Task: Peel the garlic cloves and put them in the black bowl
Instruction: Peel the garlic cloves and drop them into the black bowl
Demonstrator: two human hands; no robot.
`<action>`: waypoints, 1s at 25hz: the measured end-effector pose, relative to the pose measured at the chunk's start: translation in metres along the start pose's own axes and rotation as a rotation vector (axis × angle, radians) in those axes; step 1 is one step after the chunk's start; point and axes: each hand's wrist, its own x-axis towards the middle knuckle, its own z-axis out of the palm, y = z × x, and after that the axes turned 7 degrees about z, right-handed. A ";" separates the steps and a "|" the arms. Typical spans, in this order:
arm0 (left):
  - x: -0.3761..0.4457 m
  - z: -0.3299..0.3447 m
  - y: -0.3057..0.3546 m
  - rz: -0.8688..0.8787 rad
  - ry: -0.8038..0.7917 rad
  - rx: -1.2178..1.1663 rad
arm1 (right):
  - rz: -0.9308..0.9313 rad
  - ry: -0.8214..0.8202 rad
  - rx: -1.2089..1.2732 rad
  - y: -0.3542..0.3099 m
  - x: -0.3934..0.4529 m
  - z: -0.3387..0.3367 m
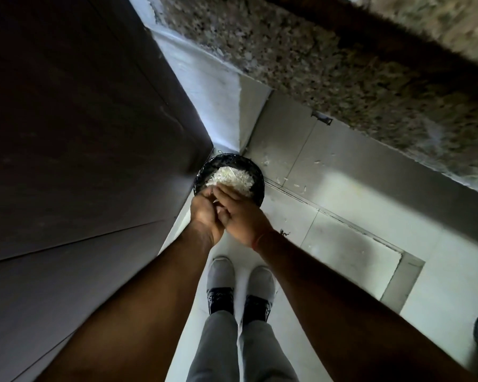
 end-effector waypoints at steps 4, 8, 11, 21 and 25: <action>-0.016 0.008 0.008 -0.006 0.006 0.246 | 0.180 -0.116 -0.253 0.019 -0.022 -0.011; -0.071 0.021 0.002 0.157 -0.065 0.515 | 0.296 0.009 -0.255 0.014 -0.063 -0.057; -0.127 0.039 -0.001 0.420 -0.326 0.879 | 0.290 0.162 -0.138 -0.013 -0.119 -0.098; -0.413 0.134 -0.006 1.101 -0.899 1.732 | 0.506 0.627 -0.002 -0.077 -0.417 -0.217; -0.509 0.152 -0.067 1.230 -1.184 1.789 | 0.652 0.775 0.027 -0.063 -0.542 -0.224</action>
